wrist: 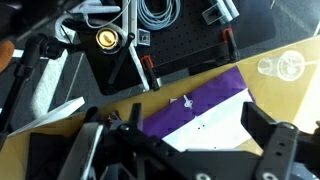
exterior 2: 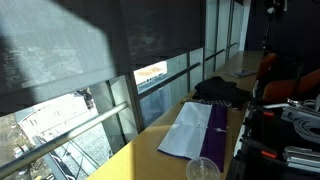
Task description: Close the book
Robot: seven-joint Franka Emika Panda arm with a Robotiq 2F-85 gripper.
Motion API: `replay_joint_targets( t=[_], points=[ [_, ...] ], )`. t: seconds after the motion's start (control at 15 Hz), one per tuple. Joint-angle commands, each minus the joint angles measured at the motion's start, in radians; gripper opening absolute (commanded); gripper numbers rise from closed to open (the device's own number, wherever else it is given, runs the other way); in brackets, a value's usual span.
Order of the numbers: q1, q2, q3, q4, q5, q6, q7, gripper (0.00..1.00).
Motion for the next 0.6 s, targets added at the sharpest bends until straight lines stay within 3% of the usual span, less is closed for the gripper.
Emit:
replay_joint_targets(
  t=[0.0,0.27,0.53],
  points=[
    [0.005,0.237,-0.014,0.121,0.049,0.169,-0.071,1.0],
    [0.004,0.493,0.006,0.255,0.177,0.33,-0.207,1.0],
    [-0.034,0.717,0.072,0.396,0.316,0.405,-0.326,1.0]
  ],
)
